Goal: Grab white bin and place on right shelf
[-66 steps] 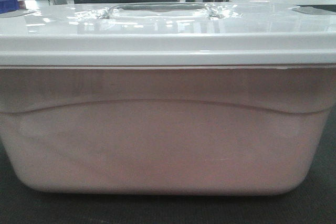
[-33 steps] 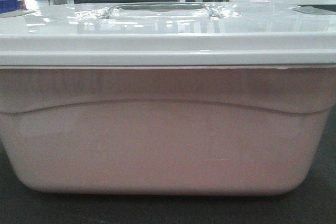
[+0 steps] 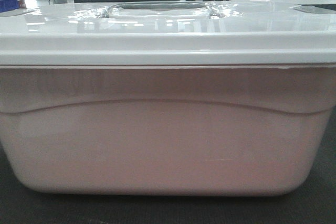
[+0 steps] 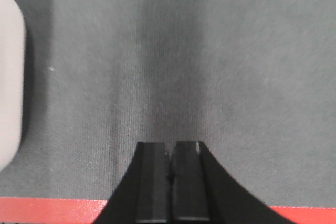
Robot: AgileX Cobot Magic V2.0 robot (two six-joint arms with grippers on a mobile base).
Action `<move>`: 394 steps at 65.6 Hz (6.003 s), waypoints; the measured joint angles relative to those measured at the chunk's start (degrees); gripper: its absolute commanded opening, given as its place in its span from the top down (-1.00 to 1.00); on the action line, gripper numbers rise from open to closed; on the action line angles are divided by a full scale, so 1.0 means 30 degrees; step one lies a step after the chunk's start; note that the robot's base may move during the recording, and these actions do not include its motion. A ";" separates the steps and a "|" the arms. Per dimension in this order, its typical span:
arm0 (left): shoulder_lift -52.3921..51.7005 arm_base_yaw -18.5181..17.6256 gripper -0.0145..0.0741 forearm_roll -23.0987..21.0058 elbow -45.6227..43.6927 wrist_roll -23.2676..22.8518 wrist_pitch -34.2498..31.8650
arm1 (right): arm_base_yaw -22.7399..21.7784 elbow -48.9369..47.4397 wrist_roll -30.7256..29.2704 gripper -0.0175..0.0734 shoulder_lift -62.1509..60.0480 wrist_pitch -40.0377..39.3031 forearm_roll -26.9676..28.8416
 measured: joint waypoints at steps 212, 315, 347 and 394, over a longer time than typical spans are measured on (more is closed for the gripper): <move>0.6200 0.3964 -0.28 -1.8199 0.0939 1.2514 0.4453 | -0.3729 0.3874 -1.0819 -0.71 0.3409 -0.0632 1.9461; 0.6200 0.2697 -0.28 -1.8023 0.0939 1.2783 0.4412 | -0.2246 0.3874 -1.2724 -0.71 0.4453 -0.1075 2.1678; 0.6200 0.2697 -0.28 -1.7790 0.0939 1.2783 0.4412 | -0.2246 0.3874 -1.2976 -0.71 0.4453 -0.1075 2.2151; 0.6200 0.2549 -0.28 -1.7744 0.0950 1.2797 0.4412 | -0.2246 0.3874 -1.1392 -0.71 0.4453 -0.1075 2.0254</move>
